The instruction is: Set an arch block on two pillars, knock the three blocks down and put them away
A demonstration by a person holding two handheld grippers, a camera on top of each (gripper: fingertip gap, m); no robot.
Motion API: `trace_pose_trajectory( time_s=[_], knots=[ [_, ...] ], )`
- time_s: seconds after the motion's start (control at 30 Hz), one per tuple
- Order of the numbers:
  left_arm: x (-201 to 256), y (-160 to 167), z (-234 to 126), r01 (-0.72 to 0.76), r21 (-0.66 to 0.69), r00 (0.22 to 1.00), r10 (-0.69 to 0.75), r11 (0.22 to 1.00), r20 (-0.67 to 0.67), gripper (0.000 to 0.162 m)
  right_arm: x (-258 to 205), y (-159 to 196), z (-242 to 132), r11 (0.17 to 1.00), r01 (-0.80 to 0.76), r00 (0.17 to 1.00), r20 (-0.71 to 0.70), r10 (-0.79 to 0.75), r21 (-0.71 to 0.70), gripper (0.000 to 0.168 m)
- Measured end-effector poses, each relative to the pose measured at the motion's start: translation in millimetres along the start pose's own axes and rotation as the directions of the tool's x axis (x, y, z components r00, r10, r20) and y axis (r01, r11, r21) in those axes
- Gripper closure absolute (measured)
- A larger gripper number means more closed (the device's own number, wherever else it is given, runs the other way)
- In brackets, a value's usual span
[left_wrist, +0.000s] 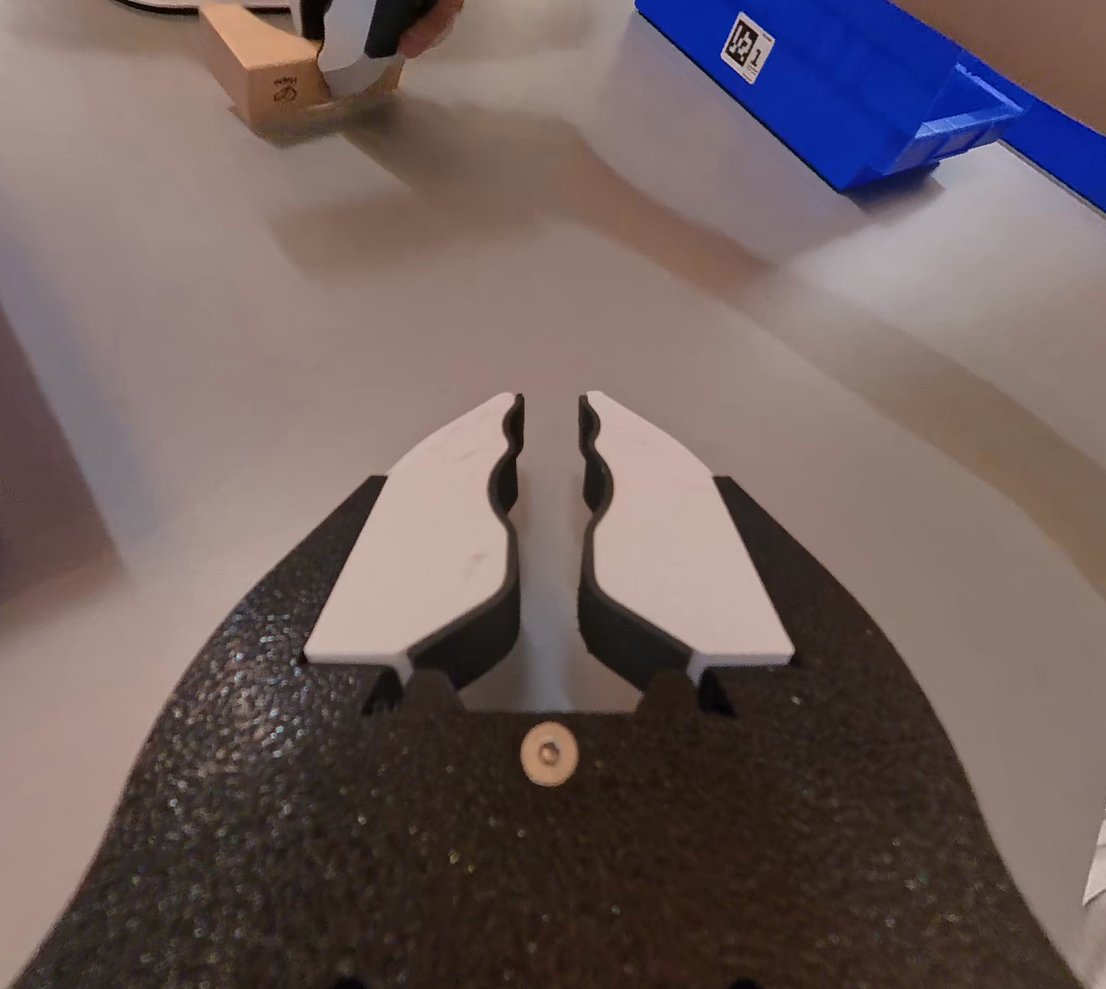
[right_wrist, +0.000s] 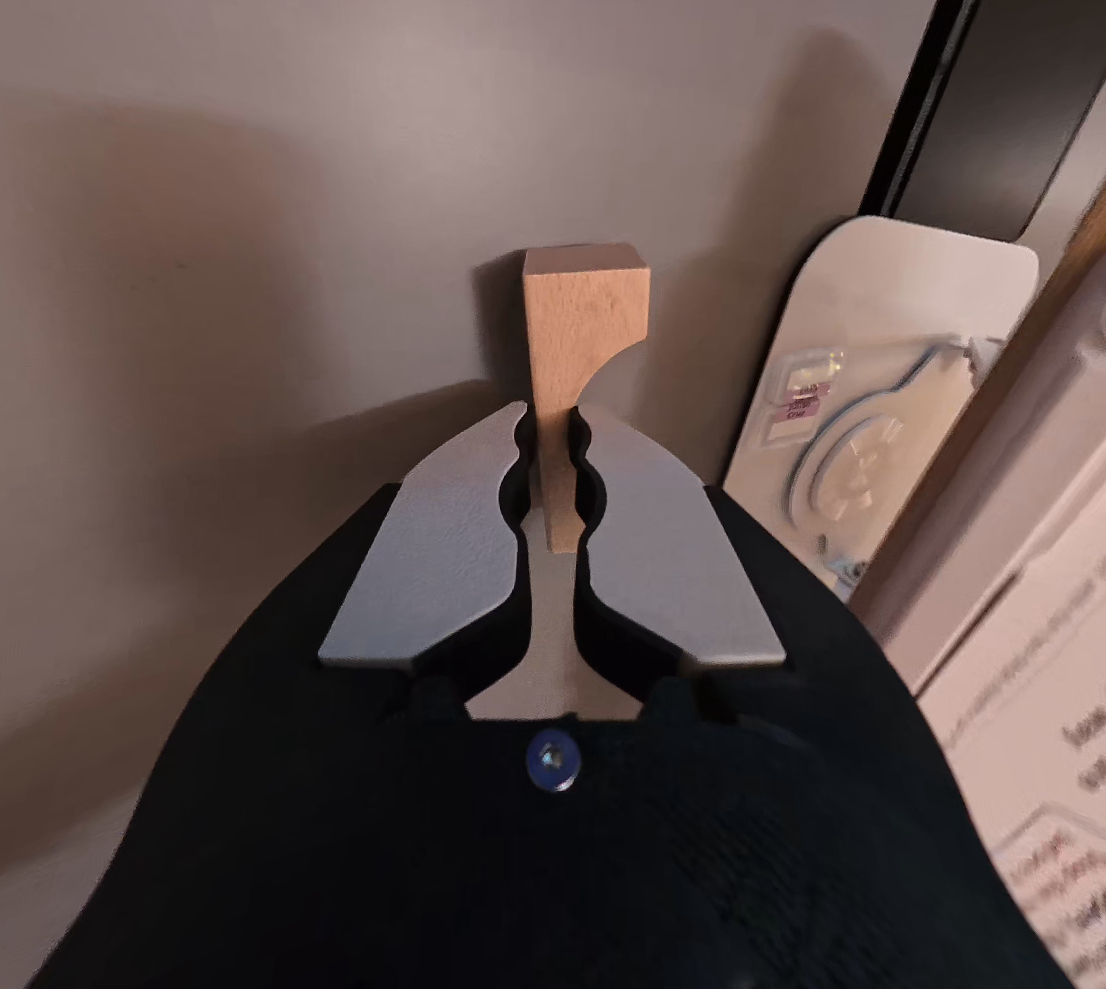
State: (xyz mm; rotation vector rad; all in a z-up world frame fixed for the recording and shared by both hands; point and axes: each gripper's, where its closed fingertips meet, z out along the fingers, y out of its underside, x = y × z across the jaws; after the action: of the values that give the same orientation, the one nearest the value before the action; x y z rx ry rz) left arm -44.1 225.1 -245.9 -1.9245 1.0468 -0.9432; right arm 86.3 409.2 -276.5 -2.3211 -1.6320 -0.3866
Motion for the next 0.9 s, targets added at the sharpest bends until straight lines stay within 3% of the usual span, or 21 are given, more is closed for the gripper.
trace_pose_trajectory(
  time_s=[0.03, 0.13, 0.27, 0.37, 0.47, 0.57, 0.63, 0.77, 0.9],
  knots=[
    [1, 0, 0, 0.0, -0.001, 1.0, 0.0, 1.0, -0.002, 0.145, -3, 1, -8, 1.0, -0.021, 1.0, -0.016, 0.021, 0.016, 0.158],
    [3, 0, 1, -0.004, -0.002, 1.0, 0.004, 1.0, -0.005, 0.145, -15, 13, -42, 0.992, -0.111, 0.993, -0.024, 0.113, 0.062, 0.158],
    [8, 1, 2, -0.012, -0.007, 1.0, 0.012, 1.0, -0.006, 0.145, -16, 64, -114, 0.951, -0.286, 0.951, -0.085, 0.297, 0.119, 0.158],
    [14, 1, 4, -0.027, -0.01, 1.0, 0.026, 1.0, -0.008, 0.146, -8, 137, -166, 0.866, -0.485, 0.844, -0.193, 0.5, 0.121, 0.158],
    [21, 1, 6, -0.051, -0.02, 0.999, 0.051, 0.998, -0.01, 0.146, -15, 239, -192, 0.744, -0.667, 0.699, -0.307, 0.646, 0.045, 0.158],
    [28, 2, 10, -0.073, -0.029, 0.997, 0.072, 0.997, -0.016, 0.146, -39, 323, -184, 0.614, -0.789, 0.585, -0.326, 0.743, -0.015, 0.158],
    [34, 1, 13, -0.084, -0.033, 0.996, 0.083, 0.996, -0.027, 0.146, -52, 361, -172, 0.562, -0.827, 0.536, -0.343, 0.772, -0.026, 0.158],
    [41, 0, 17, -0.125, -0.042, 0.992, 0.124, 0.991, -0.022, 0.146, -65, 394, -143, 0.554, -0.832, 0.531, -0.356, 0.769, -0.045, 0.157],
    [50, 0, 22, -0.131, -0.052, 0.99, 0.129, 0.99, -0.049, 0.146, -65, 401, -115, 0.566, -0.818, 0.565, -0.333, 0.755, -0.106, 0.158]
  ],
)
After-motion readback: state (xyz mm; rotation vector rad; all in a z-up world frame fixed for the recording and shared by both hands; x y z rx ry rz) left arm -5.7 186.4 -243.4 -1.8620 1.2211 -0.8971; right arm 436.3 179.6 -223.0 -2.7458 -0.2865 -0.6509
